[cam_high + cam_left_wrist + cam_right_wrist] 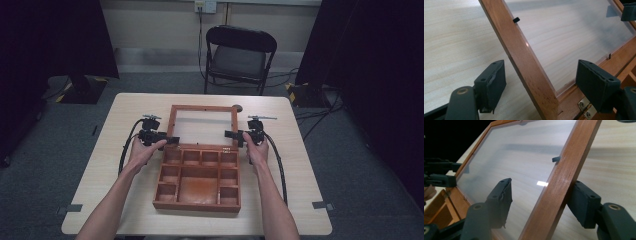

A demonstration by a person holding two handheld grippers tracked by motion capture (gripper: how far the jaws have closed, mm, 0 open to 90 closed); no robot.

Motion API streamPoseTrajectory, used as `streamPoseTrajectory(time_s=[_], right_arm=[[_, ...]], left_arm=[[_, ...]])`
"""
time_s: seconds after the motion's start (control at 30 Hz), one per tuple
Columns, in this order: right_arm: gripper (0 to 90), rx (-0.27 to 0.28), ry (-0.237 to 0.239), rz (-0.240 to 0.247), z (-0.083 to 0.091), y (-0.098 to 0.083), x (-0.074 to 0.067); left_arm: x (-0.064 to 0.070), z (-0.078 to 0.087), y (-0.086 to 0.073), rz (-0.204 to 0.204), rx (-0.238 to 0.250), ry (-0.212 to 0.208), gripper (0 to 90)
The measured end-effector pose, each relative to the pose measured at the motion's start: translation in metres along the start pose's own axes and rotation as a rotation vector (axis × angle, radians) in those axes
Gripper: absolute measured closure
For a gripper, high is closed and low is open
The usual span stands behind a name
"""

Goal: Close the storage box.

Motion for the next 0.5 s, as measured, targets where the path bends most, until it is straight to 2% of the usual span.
streamPoseTrajectory(time_s=[0.13, 0.27, 0.37, 0.4, 0.5], right_arm=[[39.9, 0.037, 0.013, 0.007, 0.006, 0.003, -0.004], [40.0, 0.053, 0.018, 0.020, 0.010, 0.005, -0.007], [41.4, 0.060, 0.025, 0.030, 0.013, 0.007, -0.009], [41.7, 0.064, 0.026, 0.033, 0.016, 0.007, -0.010], [41.7, 0.072, 0.021, 0.043, 0.019, 0.008, -0.013]], left_arm=[[0.000, 0.000, 0.002, 0.012, 0.021, -0.018, 26.8], [0.001, 0.001, 0.005, -0.001, 0.030, -0.019, 29.3], [0.005, 0.004, 0.008, -0.031, 0.031, -0.010, 33.3], [0.008, 0.005, 0.010, -0.052, 0.028, 0.011, 34.5], [0.008, 0.008, 0.011, -0.064, 0.031, 0.021, 35.9]])
Point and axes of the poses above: each handheld gripper's, and its own axes: z roughly backward along the jaws, y roughly out of its top, x roughly to its right, the point moved 4 cm from there along -z, roughly forward along the jaws, and after that the axes turned 14 degrees about -x, right-handed, at the moved point
